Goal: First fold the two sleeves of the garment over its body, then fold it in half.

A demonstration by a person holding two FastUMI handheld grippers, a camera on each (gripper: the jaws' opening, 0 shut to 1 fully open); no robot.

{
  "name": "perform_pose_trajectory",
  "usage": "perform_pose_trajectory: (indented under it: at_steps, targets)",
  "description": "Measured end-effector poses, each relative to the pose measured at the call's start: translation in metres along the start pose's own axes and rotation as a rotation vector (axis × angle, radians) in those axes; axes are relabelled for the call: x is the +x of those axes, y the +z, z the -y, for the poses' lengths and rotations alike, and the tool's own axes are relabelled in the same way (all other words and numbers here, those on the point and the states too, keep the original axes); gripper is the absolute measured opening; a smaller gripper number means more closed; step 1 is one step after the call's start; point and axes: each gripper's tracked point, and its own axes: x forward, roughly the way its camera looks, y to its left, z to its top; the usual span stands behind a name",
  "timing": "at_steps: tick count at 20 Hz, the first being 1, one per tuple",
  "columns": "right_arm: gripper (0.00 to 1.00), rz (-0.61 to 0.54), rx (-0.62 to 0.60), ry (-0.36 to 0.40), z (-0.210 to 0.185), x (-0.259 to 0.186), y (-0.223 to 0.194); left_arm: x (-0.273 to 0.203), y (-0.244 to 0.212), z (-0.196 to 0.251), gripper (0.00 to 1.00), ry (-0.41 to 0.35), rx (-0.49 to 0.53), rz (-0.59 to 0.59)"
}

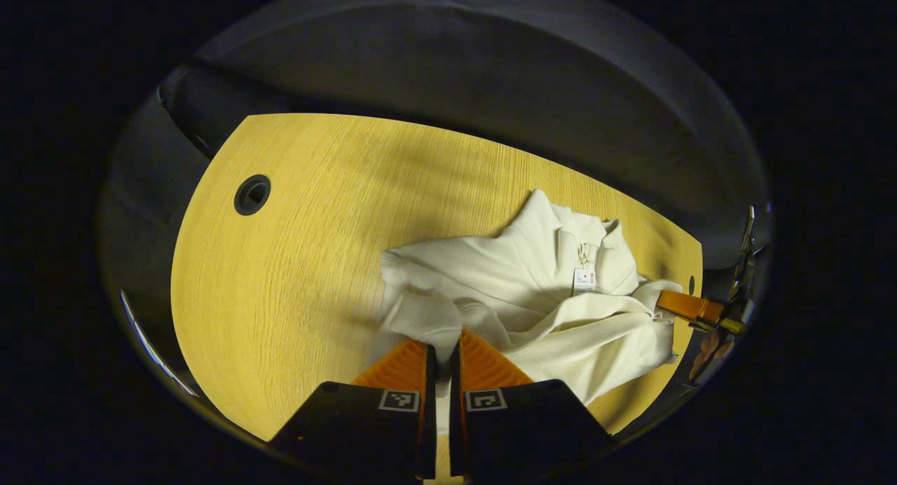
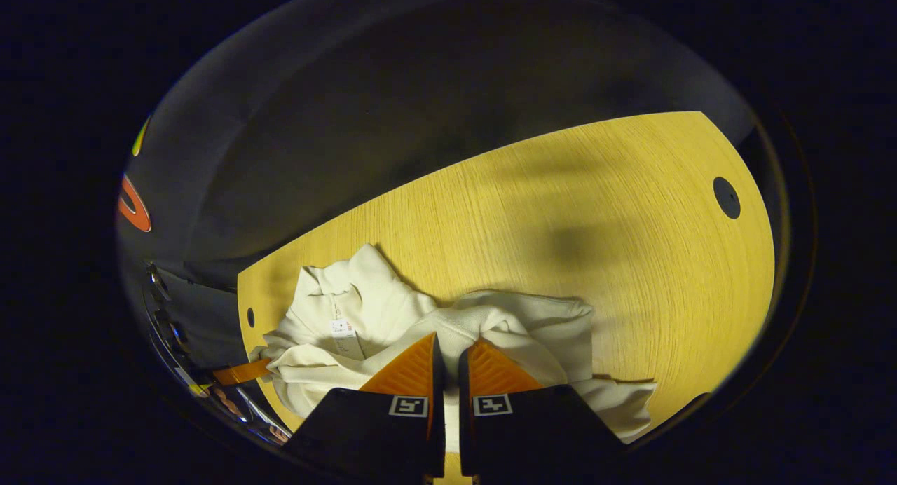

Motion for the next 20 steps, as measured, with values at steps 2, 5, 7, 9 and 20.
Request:
perform_pose_trajectory:
  at_steps: [2, 5, 7, 9, 20]
  targets:
    - [0.09, 0.004, 0.024, 0.009, 0.003, -0.002, 0.0, 0.002, 0.003, 0.0, 0.12, -0.006, 0.001, 0.021]
    - [0.09, 0.023, 0.015, 0.012, 0.005, -0.007, 0.001, 0.008, 0.01, 0.001, 0.19, -0.007, 0.016, 0.062]
    - [0.09, 0.052, 0.002, 0.013, 0.004, -0.013, 0.003, 0.009, 0.014, 0.006, 0.34, 0.001, 0.038, 0.092]
    - [0.07, 0.058, -0.038, -0.002, 0.005, -0.015, 0.002, 0.011, 0.012, 0.011, 0.51, -0.004, 0.044, 0.097]
    - [0.47, 0.161, -0.072, 0.061, -0.016, -0.036, 0.015, -0.02, 0.032, 0.038, 0.99, -0.102, 0.072, 0.335]
